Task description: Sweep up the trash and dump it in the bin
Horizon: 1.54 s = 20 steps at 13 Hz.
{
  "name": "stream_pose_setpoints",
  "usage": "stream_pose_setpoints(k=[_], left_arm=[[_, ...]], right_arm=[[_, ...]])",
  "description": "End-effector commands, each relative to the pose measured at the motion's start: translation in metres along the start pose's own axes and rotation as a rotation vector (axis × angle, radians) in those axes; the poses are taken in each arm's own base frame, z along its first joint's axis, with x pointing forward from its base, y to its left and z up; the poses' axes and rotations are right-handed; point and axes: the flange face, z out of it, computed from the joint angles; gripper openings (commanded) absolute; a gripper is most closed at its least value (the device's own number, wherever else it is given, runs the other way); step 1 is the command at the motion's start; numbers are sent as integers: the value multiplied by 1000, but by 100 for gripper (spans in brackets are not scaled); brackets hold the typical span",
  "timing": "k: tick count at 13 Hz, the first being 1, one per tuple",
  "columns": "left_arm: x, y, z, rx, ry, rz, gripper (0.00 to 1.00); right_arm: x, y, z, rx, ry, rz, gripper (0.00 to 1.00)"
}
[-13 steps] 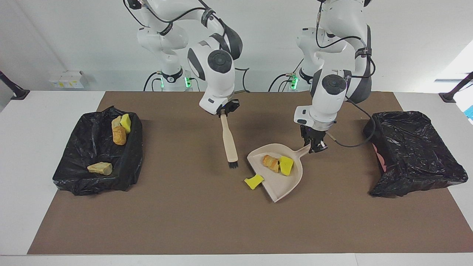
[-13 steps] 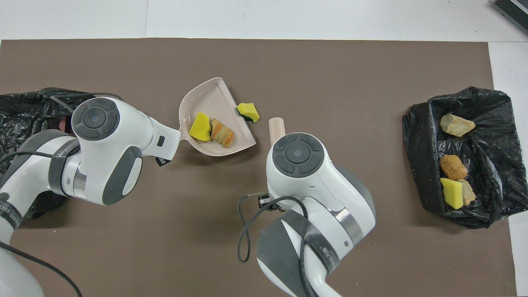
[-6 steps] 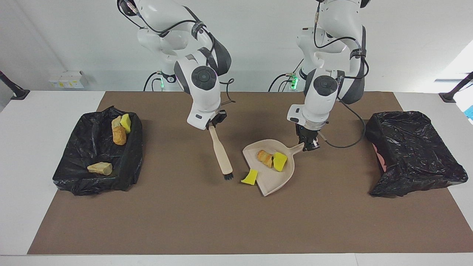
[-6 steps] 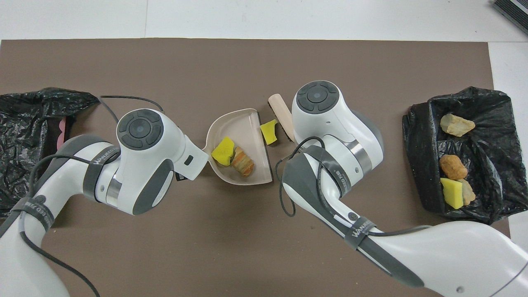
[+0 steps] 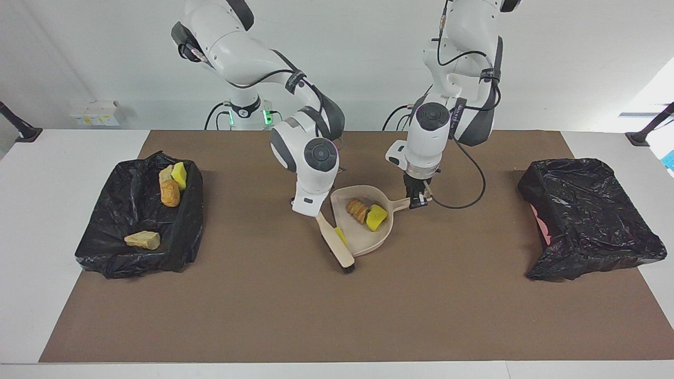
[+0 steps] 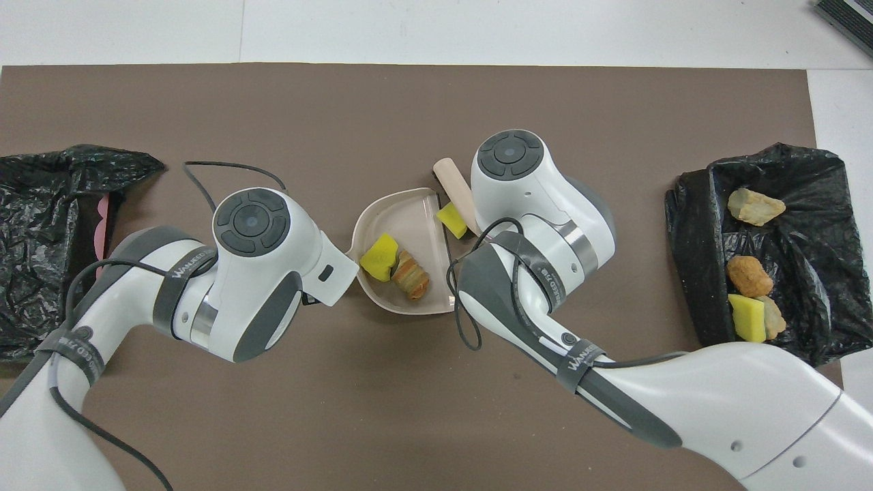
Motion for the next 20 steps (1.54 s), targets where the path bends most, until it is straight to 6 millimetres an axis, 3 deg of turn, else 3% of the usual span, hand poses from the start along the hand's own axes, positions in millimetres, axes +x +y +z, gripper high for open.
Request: stream_pose_setpoints(k=[1, 4, 7, 9, 10, 12, 15, 18, 20], left_arm=[[3, 13, -2, -3, -1, -24, 0], [3, 15, 4, -6, -2, -42, 0], [-7, 4, 4, -4, 9, -54, 0], [-11, 1, 5, -6, 11, -53, 0], [-16, -2, 5, -8, 10, -50, 0], [-19, -3, 6, -9, 9, -47, 0], [-31, -27, 1, 0, 21, -48, 0], [-67, -63, -15, 11, 52, -72, 0], [-102, -84, -30, 9, 55, -79, 0]], right_arm=[[-10, -32, -4, 30, -72, 29, 0], [-17, -46, -8, 59, -101, 75, 0], [-20, -33, -18, 90, -97, 102, 0], [-26, -28, -38, 87, -55, 131, 0], [-28, -14, -44, 116, -52, 157, 0], [-37, -16, -62, 153, -33, 167, 0], [-57, -34, -79, 134, -37, 223, 0], [-88, -74, -63, 43, -68, 384, 0], [-106, -92, -50, 38, -85, 428, 0]])
